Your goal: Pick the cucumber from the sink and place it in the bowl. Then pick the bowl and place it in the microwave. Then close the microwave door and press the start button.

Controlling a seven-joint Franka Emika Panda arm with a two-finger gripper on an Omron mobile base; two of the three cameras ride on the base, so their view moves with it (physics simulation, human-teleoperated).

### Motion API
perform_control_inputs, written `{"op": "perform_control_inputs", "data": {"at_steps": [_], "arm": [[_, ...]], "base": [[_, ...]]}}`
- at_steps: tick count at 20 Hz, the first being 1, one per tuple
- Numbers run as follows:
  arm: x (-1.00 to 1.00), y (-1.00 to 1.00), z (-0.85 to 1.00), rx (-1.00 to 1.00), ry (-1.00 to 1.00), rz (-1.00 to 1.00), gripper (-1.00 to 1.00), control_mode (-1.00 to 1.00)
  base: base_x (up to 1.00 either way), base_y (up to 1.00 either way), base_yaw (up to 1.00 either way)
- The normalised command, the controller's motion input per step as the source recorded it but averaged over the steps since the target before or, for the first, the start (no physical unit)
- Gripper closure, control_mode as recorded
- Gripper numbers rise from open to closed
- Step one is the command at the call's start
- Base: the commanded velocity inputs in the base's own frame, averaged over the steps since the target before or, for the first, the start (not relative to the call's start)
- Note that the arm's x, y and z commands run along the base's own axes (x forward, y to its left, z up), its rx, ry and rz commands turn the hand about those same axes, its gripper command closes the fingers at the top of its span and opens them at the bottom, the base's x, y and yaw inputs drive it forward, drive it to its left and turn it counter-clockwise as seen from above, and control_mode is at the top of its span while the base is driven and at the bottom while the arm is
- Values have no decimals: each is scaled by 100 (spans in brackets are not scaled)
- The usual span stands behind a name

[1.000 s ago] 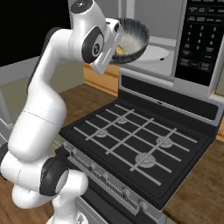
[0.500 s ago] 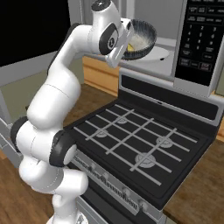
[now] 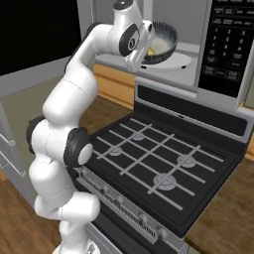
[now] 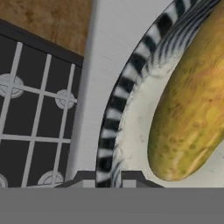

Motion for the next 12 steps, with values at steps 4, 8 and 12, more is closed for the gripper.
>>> {"op": "perform_control_inputs", "data": {"at_steps": [4,8,12], "arm": [[33,-3,-30,0,0,1,100,-100],[3,0,-14,0,-4,0,-100,-100],[0,0,0,0,-19,0,-100,-100]], "base": [[0,0,0],[0,0,0],[0,0,0]]}}
